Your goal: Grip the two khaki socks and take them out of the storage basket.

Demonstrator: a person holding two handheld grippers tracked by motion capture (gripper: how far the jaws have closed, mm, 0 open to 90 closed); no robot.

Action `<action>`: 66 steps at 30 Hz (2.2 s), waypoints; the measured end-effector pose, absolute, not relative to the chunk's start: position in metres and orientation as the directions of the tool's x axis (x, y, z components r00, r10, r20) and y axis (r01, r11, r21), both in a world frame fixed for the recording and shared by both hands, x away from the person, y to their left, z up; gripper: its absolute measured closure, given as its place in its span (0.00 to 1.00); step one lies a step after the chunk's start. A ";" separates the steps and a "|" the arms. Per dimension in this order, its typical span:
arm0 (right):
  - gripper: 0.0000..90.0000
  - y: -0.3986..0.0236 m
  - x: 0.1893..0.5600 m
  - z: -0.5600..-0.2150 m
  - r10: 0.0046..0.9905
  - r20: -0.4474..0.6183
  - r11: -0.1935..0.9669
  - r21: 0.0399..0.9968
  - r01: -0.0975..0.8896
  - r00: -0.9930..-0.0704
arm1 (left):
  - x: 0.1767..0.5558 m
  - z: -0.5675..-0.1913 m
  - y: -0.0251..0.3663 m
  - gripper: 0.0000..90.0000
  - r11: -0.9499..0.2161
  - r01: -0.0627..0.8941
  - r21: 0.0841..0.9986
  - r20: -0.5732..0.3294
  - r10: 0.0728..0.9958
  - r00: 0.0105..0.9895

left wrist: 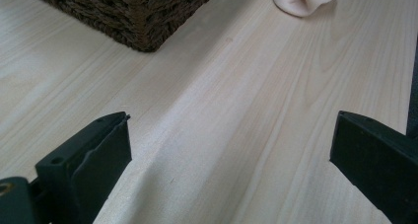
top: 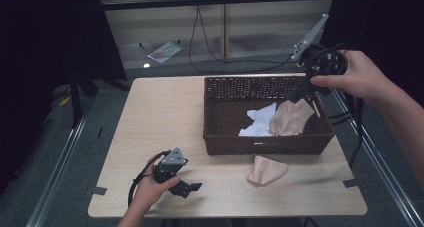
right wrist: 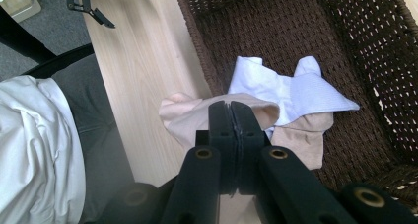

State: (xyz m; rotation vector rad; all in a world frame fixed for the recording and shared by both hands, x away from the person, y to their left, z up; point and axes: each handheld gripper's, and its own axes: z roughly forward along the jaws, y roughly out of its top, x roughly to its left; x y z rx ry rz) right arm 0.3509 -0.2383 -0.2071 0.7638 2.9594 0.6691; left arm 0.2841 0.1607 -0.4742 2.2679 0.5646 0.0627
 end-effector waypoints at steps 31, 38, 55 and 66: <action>0.99 -0.215 0.323 -0.238 0.318 0.128 0.841 0.421 0.342 -0.939 | 0.284 -0.474 0.160 0.02 -0.590 0.374 0.715 -0.127 0.416 0.900; 0.99 -0.210 0.320 -0.251 0.302 0.139 0.845 0.418 0.333 -0.943 | 0.284 -0.474 0.161 0.02 -0.590 0.373 0.716 -0.124 0.419 0.900; 0.98 -0.198 0.322 -0.299 0.295 0.176 0.861 0.377 0.341 -0.939 | 0.283 -0.474 0.160 0.02 -0.590 0.373 0.715 -0.125 0.418 0.900; 0.93 -0.197 0.323 -0.336 0.311 0.199 0.864 0.347 0.364 -0.929 | 0.283 -0.473 0.161 0.02 -0.596 0.369 0.713 -0.121 0.413 0.902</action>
